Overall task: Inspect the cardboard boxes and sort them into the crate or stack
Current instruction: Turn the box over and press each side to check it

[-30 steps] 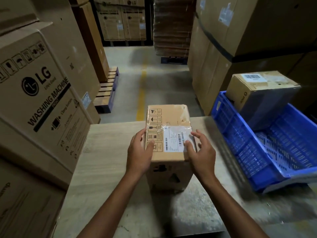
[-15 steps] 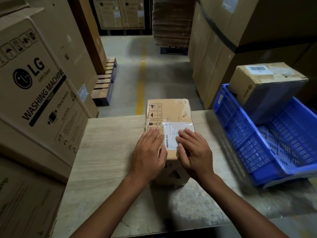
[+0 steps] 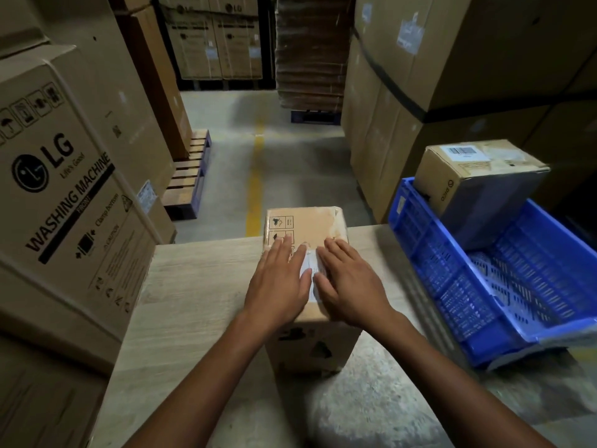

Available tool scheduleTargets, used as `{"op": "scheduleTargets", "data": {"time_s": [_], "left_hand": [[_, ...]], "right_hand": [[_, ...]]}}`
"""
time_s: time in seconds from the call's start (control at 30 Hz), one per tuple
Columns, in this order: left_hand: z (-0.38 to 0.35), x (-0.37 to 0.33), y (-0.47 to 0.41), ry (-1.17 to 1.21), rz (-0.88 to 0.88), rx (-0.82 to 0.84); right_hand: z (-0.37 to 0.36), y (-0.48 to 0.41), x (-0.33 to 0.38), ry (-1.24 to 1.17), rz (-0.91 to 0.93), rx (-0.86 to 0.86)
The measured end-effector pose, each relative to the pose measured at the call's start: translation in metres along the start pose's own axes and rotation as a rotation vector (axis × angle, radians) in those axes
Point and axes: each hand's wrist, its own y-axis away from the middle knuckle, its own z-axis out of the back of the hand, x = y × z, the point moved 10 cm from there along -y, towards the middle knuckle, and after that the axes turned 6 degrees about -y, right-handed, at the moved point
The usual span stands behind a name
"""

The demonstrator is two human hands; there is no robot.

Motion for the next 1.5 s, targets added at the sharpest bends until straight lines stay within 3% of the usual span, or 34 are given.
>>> {"op": "scheduleTargets", "data": {"time_s": [0.13,0.37,0.47,0.57,0.67,0.77,0.87,0.93,1.0,1.1,1.23,1.37,1.5], "left_hand": [[0.004,-0.004,-0.003,-0.046,-0.001,0.01],[0.033,-0.005,-0.042,-0.093,-0.055,-0.191],[0.015,0.008,-0.051,-0.046,-0.016,-0.11],[-0.005,0.012,-0.057,-0.072,0.0,-0.009],[-0.002,0.009,-0.063,-0.063,-0.005,-0.011],[-0.001,0.015,-0.063,0.008,0.032,-0.058],[0.011,0.039,-0.055,0.165,0.23,-0.197],[0.013,0.054,-0.047,0.265,0.392,-0.212],[-0.002,0.069,-0.046,0.43,0.53,-0.145],[-0.028,0.082,-0.04,0.876,0.672,0.005],[-0.035,0.064,-0.027,1.345,0.553,0.153],[-0.032,0.05,-0.013,1.424,0.47,0.205],[-0.014,0.046,-0.001,1.51,0.406,0.078]], "right_hand": [[-0.001,0.0,0.002,0.062,0.0,0.002],[0.02,-0.037,0.007,0.228,-0.01,-0.104],[0.018,-0.041,0.0,0.146,-0.049,-0.163],[0.001,-0.043,-0.007,0.107,-0.026,-0.074],[0.004,-0.048,-0.01,0.071,-0.007,-0.062],[0.015,-0.047,-0.01,-0.009,-0.031,-0.176],[0.015,-0.04,-0.035,-0.182,-0.238,-0.238],[-0.006,-0.036,-0.069,-0.516,-0.463,-0.191],[-0.032,-0.028,-0.086,-0.862,-0.641,-0.105],[-0.035,-0.026,-0.074,-1.058,-0.637,-0.032],[-0.034,-0.015,-0.061,-1.208,-0.565,-0.027],[-0.035,-0.003,-0.058,-1.305,-0.546,-0.033],[-0.02,0.006,-0.053,-1.376,-0.445,-0.131]]}}
